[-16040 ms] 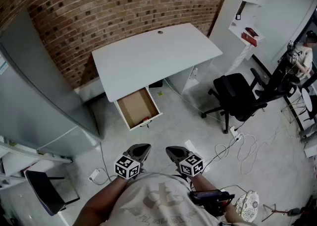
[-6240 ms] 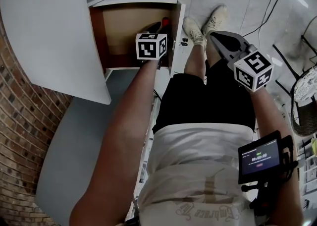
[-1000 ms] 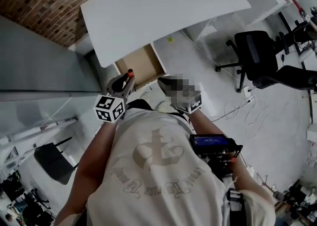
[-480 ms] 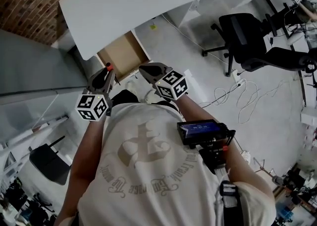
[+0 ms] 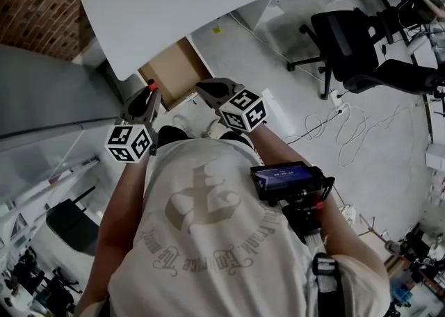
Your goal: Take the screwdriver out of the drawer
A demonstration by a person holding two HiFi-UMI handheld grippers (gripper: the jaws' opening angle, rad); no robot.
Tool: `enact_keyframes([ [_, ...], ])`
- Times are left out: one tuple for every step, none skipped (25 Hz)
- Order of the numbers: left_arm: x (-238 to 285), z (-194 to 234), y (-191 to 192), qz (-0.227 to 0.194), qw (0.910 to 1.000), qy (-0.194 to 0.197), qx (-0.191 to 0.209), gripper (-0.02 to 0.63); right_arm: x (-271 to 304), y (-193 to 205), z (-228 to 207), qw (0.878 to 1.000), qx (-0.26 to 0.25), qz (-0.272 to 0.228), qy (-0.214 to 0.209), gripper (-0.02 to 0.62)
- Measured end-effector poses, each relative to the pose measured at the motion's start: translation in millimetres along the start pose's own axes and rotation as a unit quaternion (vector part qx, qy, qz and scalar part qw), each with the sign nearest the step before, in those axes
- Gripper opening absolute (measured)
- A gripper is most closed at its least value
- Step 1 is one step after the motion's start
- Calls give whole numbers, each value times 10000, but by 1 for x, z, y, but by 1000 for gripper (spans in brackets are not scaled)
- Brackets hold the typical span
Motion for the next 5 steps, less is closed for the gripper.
enact_keyframes([
  [1,0,0,-4,10000,-14,-1,103,0,0,-1,10000,-8,5,-5,23],
  [2,0,0,-11,10000,-29,-9,103,1,1,-2,10000,-13,12,-10,23],
  [3,-1,0,-19,10000,-46,-23,103,1,2,-3,10000,-17,21,-17,23],
  [4,-1,-1,-28,10000,-63,-39,103,1,3,-4,10000,-20,29,-26,23],
  [5,-1,-1,-37,9999,-81,-55,103,1,4,-5,10000,-25,38,-35,23],
])
Point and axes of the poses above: the fingertips, and each gripper's own axes: x forward along the fingers, z to its left, y out of its underside, the point moved 6 cm from there along -x, backward along the fingers, and after that the axes turned 11 degrees about z, right-handed, at the moved point
